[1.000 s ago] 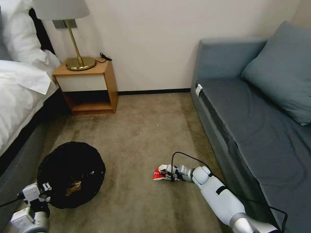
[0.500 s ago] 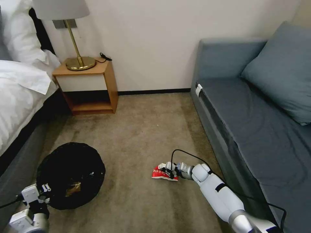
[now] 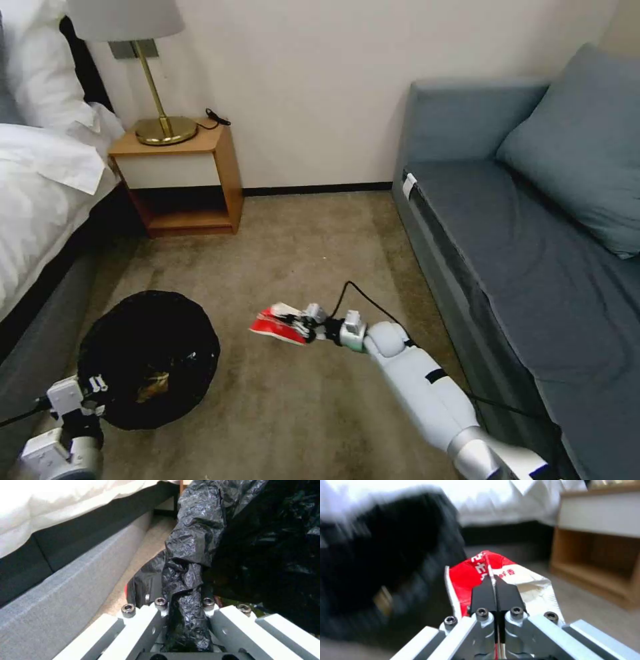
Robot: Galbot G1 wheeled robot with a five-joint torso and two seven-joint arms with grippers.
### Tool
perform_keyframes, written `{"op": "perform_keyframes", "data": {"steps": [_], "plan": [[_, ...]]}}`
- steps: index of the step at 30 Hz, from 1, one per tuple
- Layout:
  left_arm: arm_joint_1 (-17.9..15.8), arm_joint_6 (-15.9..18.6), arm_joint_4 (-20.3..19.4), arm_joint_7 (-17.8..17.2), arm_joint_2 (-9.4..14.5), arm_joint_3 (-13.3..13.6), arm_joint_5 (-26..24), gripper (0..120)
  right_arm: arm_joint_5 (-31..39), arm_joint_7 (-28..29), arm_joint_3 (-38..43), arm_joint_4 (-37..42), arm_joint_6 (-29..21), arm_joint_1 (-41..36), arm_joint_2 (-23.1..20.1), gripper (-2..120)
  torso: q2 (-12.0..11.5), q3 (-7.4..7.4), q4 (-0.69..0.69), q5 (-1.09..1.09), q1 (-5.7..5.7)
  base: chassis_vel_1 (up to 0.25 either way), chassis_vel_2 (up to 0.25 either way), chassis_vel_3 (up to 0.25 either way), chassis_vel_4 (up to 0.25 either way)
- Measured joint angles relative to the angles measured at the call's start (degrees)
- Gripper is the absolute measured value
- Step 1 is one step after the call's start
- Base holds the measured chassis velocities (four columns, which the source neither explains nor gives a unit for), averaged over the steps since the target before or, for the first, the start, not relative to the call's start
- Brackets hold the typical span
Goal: Pick up the trash bin, then pick up the garbage on the floor and place it into the trash bin.
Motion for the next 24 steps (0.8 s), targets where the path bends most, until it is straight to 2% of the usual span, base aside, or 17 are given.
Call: {"op": "perform_keyframes", "data": {"steps": [7,12,18,21,24], "plan": [[-0.7,0.1,0.3,-0.1,-0.6,0.3,1.1,3,13.4,3.2,-7.0,13.3,-6.4,-0.4,-0.8,0,0.0,0.00,-0.01,-0.01,0.00,0.000,0.000,0.000,0.000],[-0.9,0.1,0.2,-0.2,-0.7,0.4,1.7,3,19.8,5.2,-11.8,17.0,-9.4,1.2,0.0,0,0.0,0.00,-0.01,0.00,0.00,0.000,0.000,0.000,0.000],[-1.4,0.4,0.2,-0.4,-0.9,0.5,1.9,3,20.9,6.2,-15.8,16.0,-10.2,3.8,2.9,0,0.0,0.00,-0.01,0.00,0.00,0.000,0.000,0.000,0.000],[-1.4,0.9,-0.9,-0.7,-1.3,0.6,1.9,3,19.2,5.8,-17.5,12.2,-9.8,5.0,6.0,0,0.0,0.00,0.00,0.00,0.00,0.000,0.000,0.000,0.000],[-1.1,1.1,-1.9,-0.8,-1.5,0.6,1.9,3,18.1,5.6,-17.7,10.0,-9.4,5.1,7.5,0,0.0,0.00,-0.01,0.00,0.00,0.000,0.000,0.000,0.000]]}}
